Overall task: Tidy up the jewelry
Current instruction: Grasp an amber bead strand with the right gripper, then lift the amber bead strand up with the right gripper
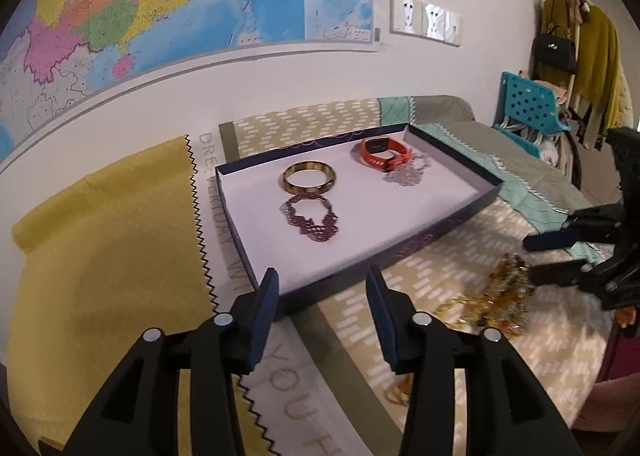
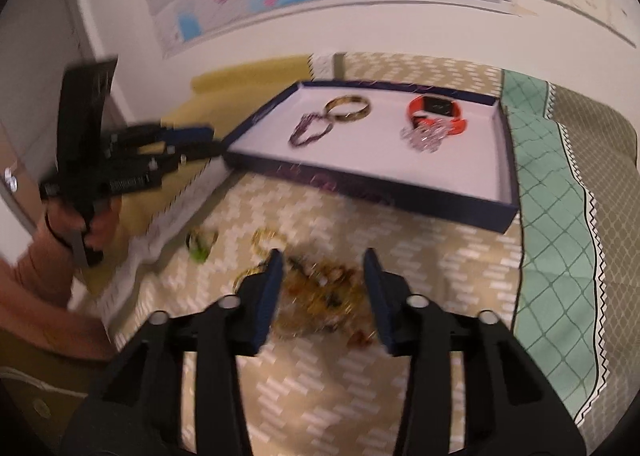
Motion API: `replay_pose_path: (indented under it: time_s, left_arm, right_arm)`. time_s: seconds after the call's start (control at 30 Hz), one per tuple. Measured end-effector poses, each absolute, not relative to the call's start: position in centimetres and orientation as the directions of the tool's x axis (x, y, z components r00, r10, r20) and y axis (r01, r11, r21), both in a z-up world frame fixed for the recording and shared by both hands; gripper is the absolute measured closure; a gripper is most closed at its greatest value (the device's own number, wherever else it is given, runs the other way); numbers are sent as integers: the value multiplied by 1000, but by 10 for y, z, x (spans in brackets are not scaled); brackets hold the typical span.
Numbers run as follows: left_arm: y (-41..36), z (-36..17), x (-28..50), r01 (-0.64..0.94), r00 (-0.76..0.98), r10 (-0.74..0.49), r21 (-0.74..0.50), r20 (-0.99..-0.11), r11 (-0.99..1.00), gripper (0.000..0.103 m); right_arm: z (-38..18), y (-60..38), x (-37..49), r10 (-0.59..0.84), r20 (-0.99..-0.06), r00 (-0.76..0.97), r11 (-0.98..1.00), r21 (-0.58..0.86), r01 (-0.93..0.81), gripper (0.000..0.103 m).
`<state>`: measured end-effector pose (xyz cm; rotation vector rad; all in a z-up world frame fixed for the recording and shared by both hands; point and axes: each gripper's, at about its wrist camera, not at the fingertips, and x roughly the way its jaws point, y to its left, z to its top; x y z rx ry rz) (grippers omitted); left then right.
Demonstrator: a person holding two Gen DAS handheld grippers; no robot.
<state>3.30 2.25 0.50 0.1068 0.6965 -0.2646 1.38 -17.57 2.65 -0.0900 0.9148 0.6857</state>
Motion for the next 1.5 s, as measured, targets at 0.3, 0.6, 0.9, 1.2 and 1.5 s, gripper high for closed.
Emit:
replay_pose_path:
  time_s: [0.3,0.6,0.9,1.2,1.5]
  left_arm:
    - [9,0,20,315,713,-248,-17,-656,949,58]
    - [12,-3,13,323,701,-276,-52,-658,945,57]
    - [13,-4,-4,372,680,-313,-56,-663,926,57]
    - [7,-13,-19,428,634,-357,-74,-686,901,55]
    - [0,-23,-24,453,603,-361,-67,-711,889,53]
  right_arm:
    - [7,-164,20,467,-784,409,807,187,-561,94]
    - [47,-197,20,568,-685,456,797,320,-512,99]
    - [109,-215,17,623,-545,561,778,359,-515,99]
    - [163,-224,12,615,-446,650,787,299,-539,99]
    - [195,-226,9,592,-395,702,805,240,-543,99]
